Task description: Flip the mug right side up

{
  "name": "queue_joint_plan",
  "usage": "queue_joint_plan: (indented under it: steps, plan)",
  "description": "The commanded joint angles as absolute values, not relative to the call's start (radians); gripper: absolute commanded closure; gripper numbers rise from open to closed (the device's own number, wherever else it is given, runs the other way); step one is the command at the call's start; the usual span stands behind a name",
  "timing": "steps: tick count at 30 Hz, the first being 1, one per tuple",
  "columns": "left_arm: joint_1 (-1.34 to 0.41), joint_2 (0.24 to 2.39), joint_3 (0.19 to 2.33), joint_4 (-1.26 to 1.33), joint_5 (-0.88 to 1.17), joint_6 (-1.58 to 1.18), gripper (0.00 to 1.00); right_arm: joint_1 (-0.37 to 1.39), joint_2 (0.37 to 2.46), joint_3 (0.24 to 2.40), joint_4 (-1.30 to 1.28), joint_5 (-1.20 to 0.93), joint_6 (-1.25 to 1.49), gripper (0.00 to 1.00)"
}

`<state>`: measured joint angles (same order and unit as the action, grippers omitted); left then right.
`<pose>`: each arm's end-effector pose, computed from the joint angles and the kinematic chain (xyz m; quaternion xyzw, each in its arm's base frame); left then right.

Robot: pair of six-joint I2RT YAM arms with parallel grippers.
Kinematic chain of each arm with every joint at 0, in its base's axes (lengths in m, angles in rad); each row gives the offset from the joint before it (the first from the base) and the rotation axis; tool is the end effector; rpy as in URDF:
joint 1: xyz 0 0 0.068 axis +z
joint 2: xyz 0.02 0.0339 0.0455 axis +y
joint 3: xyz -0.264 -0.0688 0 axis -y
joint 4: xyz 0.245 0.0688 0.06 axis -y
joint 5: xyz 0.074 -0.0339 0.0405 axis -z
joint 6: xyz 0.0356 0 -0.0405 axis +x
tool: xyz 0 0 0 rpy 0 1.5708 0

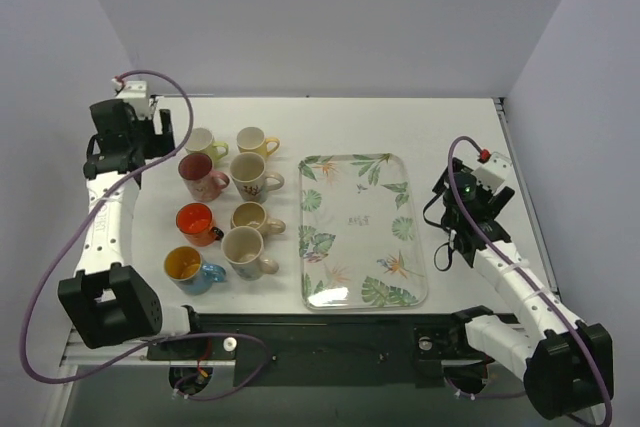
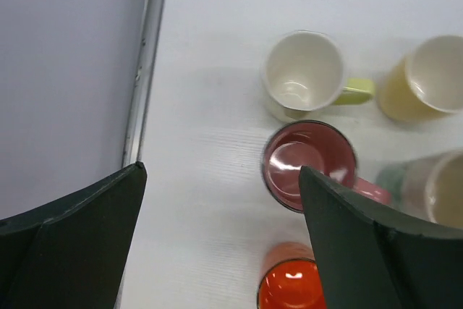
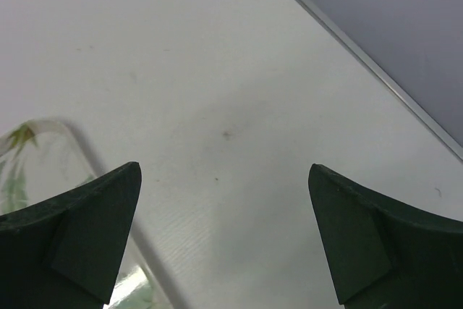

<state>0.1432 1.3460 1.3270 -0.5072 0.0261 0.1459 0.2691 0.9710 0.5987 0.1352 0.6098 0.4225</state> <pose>0.2991 0.0422 0.3712 0.0077 0.8666 0.0607 0.4953 0.2188 0.0392 0.2740 0.2426 0.7331 -0.0219 0.6350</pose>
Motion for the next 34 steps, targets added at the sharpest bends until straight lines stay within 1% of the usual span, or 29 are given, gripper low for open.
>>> queue_joint_plan:
  steps: [1,6,9,11,17,22,34]
  plan:
    - [0.284,1.379,1.194,-0.120,0.058,0.008,0.03,0.256,1.017,0.571,0.149,0.836,0.460,0.06]
    - [0.295,1.402,1.011,0.133,-0.041,0.035,0.03,0.258,1.057,0.548,0.179,0.896,0.394,0.05]
    - [0.296,1.419,0.896,0.286,-0.118,0.015,0.03,0.258,1.042,0.511,0.260,0.897,0.376,0.05]
    - [0.295,1.434,0.850,0.336,-0.138,0.006,0.03,0.258,1.025,0.480,0.310,0.881,0.362,0.05]
    - [0.295,1.477,0.802,0.370,-0.178,-0.048,0.03,0.256,1.003,0.443,0.359,0.871,0.351,0.05]
    - [0.295,1.486,0.759,0.417,-0.152,-0.060,0.03,0.258,1.003,0.430,0.383,0.867,0.347,0.05]
    - [0.296,1.474,0.722,0.442,-0.087,-0.043,0.03,0.258,0.980,0.403,0.422,0.862,0.339,0.05]
